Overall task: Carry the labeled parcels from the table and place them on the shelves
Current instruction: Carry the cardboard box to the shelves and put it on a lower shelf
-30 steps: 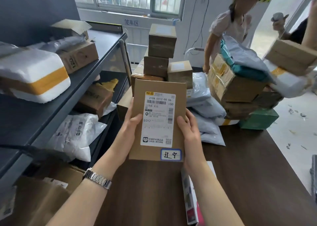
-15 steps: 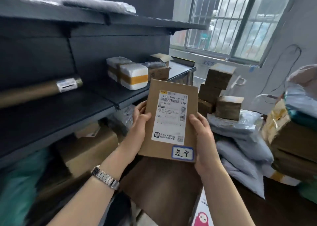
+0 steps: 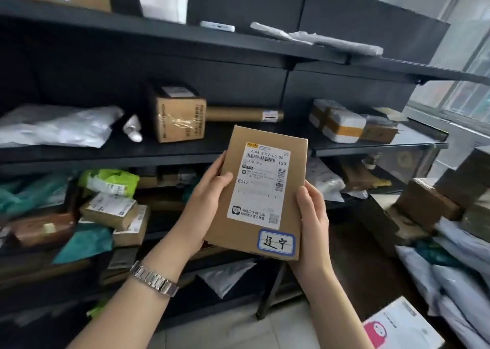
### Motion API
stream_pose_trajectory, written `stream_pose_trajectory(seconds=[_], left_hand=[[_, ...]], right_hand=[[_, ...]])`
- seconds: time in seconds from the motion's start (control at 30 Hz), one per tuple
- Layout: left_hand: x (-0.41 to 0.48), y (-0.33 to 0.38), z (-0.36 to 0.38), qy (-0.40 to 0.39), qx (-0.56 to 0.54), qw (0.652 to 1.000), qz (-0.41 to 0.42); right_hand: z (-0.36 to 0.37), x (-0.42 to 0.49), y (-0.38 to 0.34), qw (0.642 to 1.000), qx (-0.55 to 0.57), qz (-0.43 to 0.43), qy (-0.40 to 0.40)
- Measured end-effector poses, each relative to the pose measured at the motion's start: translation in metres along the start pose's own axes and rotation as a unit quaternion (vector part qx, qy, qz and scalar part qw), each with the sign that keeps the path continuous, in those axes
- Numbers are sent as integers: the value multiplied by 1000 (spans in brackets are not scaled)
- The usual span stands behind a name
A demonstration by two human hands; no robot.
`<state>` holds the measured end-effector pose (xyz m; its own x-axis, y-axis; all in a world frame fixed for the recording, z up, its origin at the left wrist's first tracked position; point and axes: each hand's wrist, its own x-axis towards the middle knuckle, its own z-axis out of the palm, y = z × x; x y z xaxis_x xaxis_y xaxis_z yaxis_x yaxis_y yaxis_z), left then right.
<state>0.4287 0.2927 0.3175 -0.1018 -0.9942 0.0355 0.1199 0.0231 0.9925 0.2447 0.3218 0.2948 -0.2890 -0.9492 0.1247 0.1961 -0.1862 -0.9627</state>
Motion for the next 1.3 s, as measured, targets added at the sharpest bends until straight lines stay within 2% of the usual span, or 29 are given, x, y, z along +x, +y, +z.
stream_pose_trajectory(seconds=[0.23,0.53,0.73,1.0,1.3], left_hand=[[-100,24,-158,130,-16,991,26],[-246,31,-371,244,-7,969,23],[-330,36,-484,331,-12,944,9],[-385,41,-587,421,-29,906,26],[-398,48,-712,480,-35,875,51]], right_hand=[[154,-81,25,993,-1,18,-117],[349,-233,86,976,35,78,-202],[459,-318,121,954,35,119,-273],[575,-369,145,923,31,149,-353],[718,-394,185,892,16,176,-417]])
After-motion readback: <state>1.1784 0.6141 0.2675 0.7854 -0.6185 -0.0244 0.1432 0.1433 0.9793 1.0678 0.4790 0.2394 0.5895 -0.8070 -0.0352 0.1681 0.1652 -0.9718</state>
